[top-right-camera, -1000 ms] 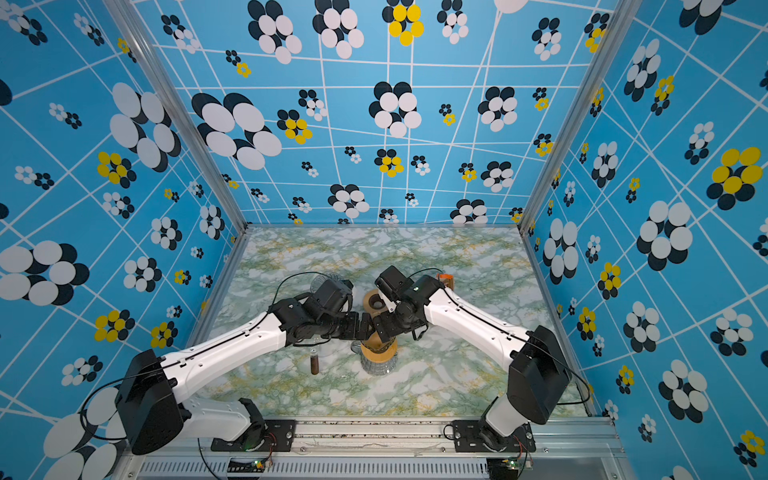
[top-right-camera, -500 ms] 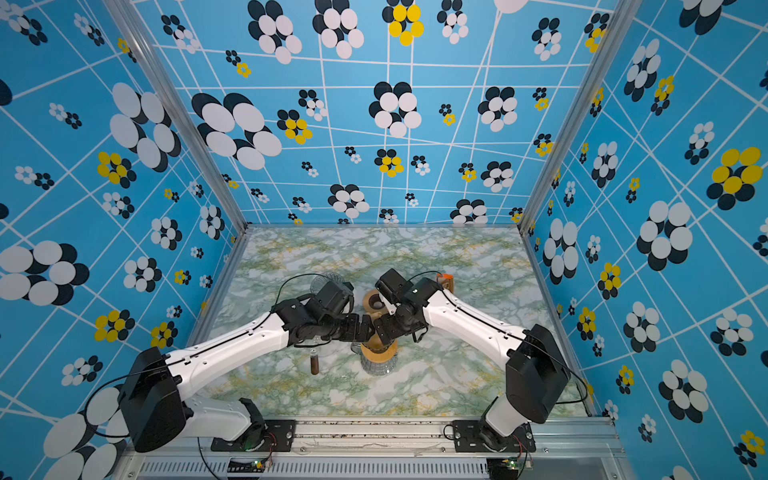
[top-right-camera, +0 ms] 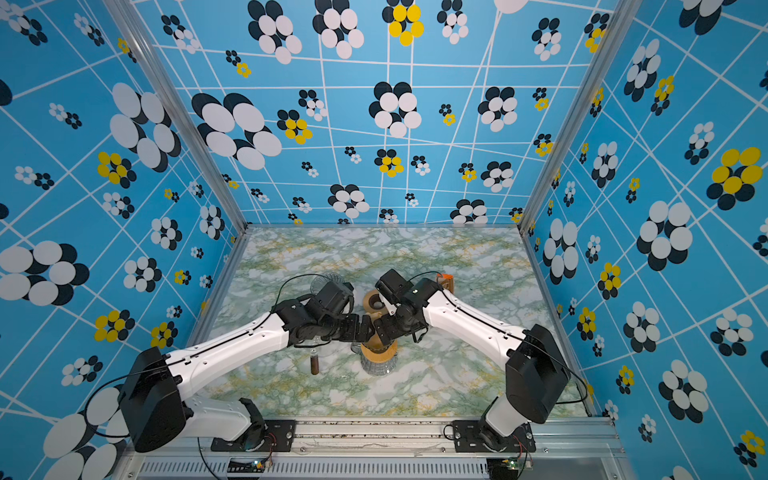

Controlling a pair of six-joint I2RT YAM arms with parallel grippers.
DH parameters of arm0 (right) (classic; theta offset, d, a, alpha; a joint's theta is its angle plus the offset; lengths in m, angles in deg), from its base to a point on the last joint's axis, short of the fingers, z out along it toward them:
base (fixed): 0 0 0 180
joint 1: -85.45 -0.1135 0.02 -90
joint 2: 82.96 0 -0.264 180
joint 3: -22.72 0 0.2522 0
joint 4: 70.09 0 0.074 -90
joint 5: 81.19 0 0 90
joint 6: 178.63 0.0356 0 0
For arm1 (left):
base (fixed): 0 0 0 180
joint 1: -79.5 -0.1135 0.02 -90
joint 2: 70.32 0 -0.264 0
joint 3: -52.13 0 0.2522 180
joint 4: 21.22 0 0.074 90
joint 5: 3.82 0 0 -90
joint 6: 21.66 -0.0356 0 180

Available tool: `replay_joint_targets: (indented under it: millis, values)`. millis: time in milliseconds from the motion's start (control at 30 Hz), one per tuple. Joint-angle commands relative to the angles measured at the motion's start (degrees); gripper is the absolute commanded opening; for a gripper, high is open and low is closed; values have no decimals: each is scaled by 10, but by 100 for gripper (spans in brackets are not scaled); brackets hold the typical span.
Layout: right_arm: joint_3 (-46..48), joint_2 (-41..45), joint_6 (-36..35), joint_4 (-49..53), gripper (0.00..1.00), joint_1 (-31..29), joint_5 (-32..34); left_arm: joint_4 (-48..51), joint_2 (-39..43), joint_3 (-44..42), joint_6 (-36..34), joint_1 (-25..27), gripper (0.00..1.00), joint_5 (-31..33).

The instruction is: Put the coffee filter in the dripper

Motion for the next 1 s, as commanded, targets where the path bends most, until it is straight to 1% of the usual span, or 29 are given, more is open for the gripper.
replay_joint_targets:
  millis: [0, 333, 733, 800, 900, 967]
  values:
    - [10, -6, 0, 0, 90, 3, -6, 5, -9, -5, -6, -2, 99, 9]
    - [-6, 21, 5, -3, 91, 5, 3, 6, -6, 3, -5, -2, 99, 5]
    - [7, 108, 31, -36, 91, 42, -35, 13, -2, 17, -5, 0, 99, -4]
    - [11, 124, 35, -38, 93, 46, -35, 12, 3, 25, -4, -1, 99, -6]
    - [14, 143, 38, -39, 98, 50, -31, 9, 13, 33, -2, 0, 99, -11]
    - [17, 159, 40, -48, 100, 51, -30, 14, 17, 41, -3, 0, 99, -12]
